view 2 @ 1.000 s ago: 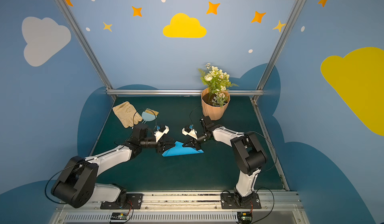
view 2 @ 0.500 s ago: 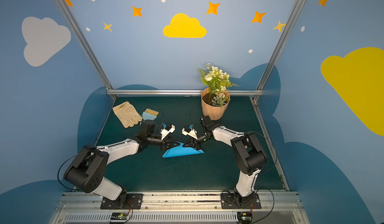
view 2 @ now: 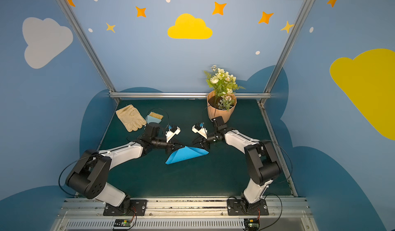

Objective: Fold the square paper diagonally
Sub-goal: Fold the paper at the center of the board.

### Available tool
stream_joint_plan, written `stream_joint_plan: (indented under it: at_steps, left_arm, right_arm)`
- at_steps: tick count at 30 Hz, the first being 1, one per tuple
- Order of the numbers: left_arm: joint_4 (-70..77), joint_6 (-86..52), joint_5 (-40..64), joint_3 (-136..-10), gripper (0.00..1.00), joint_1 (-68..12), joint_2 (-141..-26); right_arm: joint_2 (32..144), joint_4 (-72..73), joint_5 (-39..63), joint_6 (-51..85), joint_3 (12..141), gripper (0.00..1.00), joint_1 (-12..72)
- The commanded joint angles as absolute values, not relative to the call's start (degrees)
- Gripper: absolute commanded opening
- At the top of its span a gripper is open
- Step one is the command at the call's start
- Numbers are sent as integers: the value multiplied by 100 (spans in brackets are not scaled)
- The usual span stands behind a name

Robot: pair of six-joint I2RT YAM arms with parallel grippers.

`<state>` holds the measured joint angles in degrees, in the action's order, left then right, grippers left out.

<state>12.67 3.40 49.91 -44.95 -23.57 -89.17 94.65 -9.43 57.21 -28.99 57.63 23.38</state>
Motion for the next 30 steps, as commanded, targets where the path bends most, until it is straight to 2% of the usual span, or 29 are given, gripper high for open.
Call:
stream_joint_plan:
  at_steps: [1,4,8,15,21,27,30]
  left_arm:
    - [916,-754,4542,-4844,2,-2320,-8816]
    - [704,-1777,3976,-5118,2,-2351,-8949]
    - [778,-3358,3563,-5350,2,-2399,-9269]
    - [2358,-6235,3589,-5361,2,-2394,-10312]
    - [2671,-6329,3460,-5548,2,-2201,-11108]
    - [2264,-5475,2816,-5265,2,-1913,-11170]
    - [2075,-5033,2546,-5244,2,-1961,-11165]
  right_arm:
    - [8678,-61,5315,-1709,5582,40,1925]
    - [8222,-36,5077,-1062,5581,39,1675]
    - [7989,-84,5116,-268,5593,32,1622]
    - [8451,302,5161,1260,5407,26,2045]
    - [9143,280,4675,1667,5585,16,2553]
    - [9795,-127,3859,1668,5993,16,2850]
    - [10157,-399,3762,1652,6369,14,2939]
